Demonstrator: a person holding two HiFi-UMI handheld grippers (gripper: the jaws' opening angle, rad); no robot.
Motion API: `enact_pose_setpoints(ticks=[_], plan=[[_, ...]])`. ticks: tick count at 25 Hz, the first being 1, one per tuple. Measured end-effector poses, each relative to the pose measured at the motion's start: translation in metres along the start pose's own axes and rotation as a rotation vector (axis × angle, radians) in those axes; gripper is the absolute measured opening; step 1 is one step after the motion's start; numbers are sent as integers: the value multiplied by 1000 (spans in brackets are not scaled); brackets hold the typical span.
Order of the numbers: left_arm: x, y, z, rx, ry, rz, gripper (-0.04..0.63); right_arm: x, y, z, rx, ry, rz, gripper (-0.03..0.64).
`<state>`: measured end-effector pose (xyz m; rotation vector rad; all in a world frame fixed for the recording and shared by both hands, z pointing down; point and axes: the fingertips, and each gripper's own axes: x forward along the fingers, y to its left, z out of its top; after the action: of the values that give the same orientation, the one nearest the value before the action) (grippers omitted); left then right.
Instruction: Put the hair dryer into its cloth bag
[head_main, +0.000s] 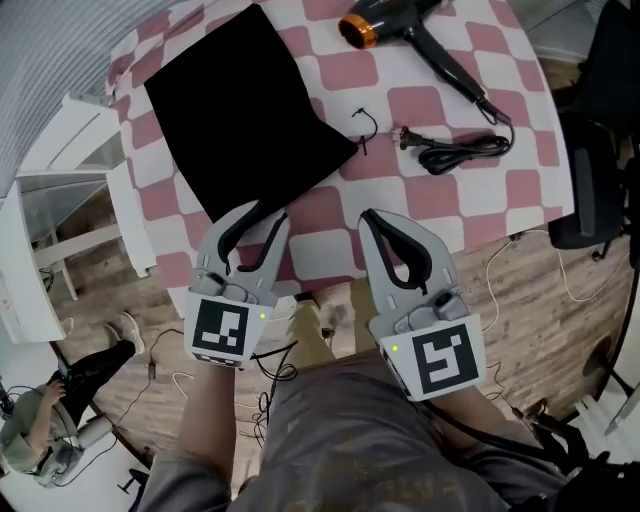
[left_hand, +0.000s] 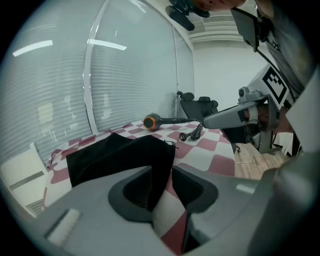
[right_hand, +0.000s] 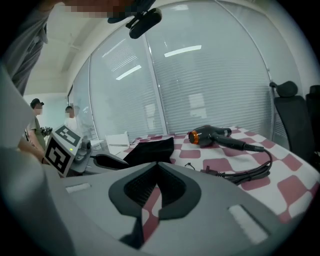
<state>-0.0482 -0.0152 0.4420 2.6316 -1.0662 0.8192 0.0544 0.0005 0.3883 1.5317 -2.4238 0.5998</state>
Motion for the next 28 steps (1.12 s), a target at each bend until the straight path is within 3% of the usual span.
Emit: enact_pose_setpoints(ticks=[7,12,14,18,24,28], plan=[[22,4,-23,0,95,-49,120,12,-3,-23,11,59,39,29],[31,1,-30,135,168,-38,72,13,-8,-25,26,63,26,29],[32,1,-31,147,172,-32,52,12,-10,-26,26,64,23,29],[32,3,-31,93,163,-49,34,11,-10,-28,27,63,26,29],[23,6,-27,-131,136,-173,37,9,-9,-24,26,58,28,29],[25,8,-31,-141,177,-173,14,9,-8,-25,20,61,27,28]])
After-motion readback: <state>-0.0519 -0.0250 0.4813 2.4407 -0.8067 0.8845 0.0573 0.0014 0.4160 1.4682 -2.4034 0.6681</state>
